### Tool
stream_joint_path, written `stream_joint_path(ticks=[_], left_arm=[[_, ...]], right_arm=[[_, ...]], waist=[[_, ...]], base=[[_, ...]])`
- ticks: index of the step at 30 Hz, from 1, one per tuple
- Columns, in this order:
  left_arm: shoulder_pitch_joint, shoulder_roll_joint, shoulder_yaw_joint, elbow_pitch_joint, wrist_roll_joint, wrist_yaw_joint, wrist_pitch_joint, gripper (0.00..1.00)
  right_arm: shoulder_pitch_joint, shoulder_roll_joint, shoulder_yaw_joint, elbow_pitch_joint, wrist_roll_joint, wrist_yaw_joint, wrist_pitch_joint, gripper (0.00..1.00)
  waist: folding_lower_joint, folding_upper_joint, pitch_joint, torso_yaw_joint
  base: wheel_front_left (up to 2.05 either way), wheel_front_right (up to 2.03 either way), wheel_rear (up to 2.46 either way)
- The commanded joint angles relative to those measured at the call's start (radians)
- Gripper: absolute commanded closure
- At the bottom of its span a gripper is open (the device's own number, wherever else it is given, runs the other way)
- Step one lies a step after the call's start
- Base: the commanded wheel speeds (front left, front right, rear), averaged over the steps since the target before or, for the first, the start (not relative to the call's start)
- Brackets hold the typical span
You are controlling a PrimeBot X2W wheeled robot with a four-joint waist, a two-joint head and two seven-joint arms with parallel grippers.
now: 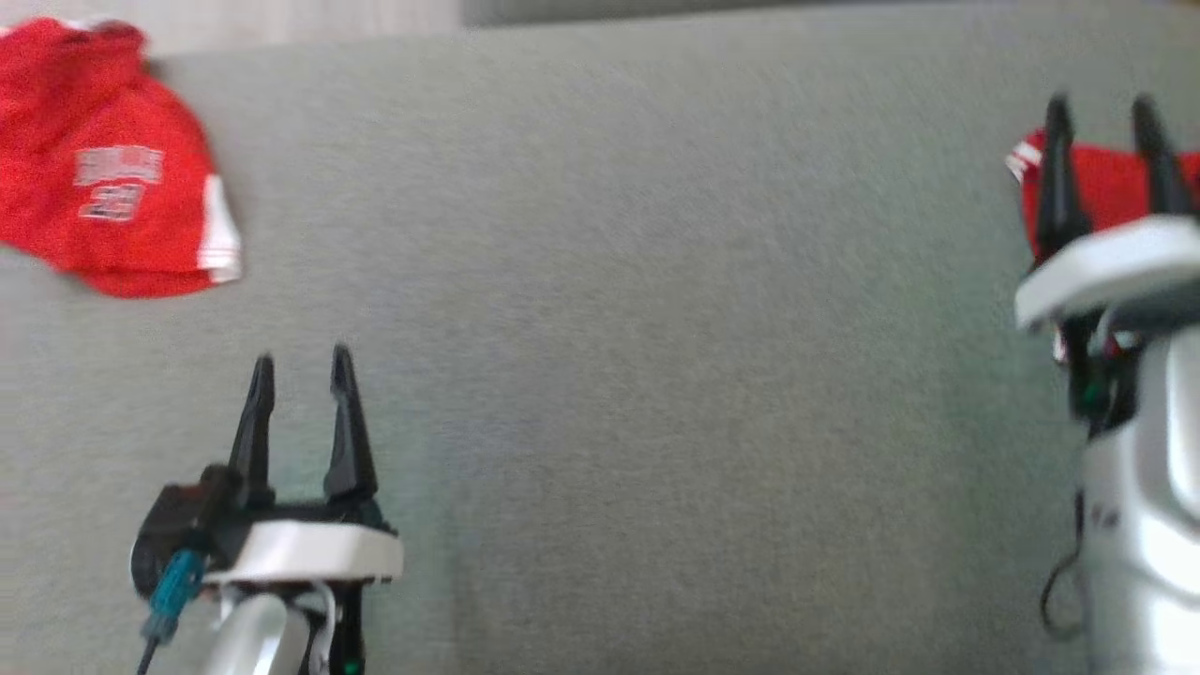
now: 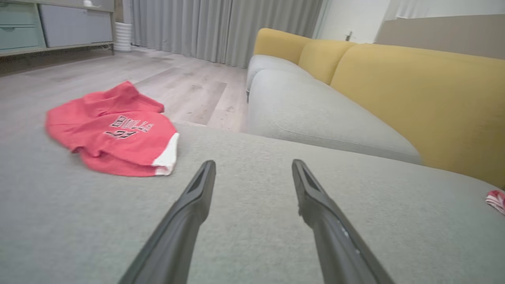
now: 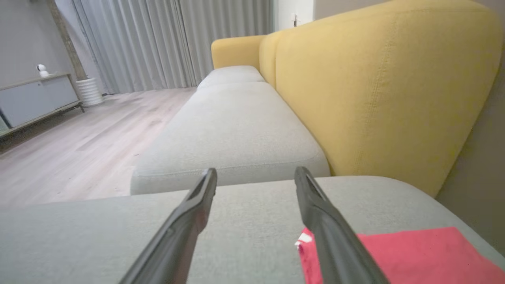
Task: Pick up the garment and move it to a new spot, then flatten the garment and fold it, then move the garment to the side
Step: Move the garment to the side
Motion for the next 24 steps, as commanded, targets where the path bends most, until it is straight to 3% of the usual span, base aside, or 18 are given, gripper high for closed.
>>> stream_joint_path(ticks=[1,15,24], left_arm=[[-0.003,0.012,0.048,-0.013,-0.004,0.006,-0.011,0.0],[0.099,-0.014,0.024,0.102,-0.033,-0.016,-0.02,0.0],[0.098,-0.019,0.017,0.124,-0.037,-0.024,-0.023,0.0]], right_arm=[[0.023,0.017,0.03,-0.058,-0.001,0.007,-0.015,0.0],[0.467,0.051,0.128,-0.213,0.082,0.007,-0.114,0.0],[0.545,0.051,0.231,-0.242,0.124,0.007,-0.139,0.0]], waist=[[0.0004,-0.0001,-0.072,0.067],[0.0004,-0.0001,-0.189,0.125],[0.0004,-0.0001,-0.181,0.087]], base=[[0.0,0.0,0.0],[0.0,0.0,0.0],[0.0,0.0,0.0]])
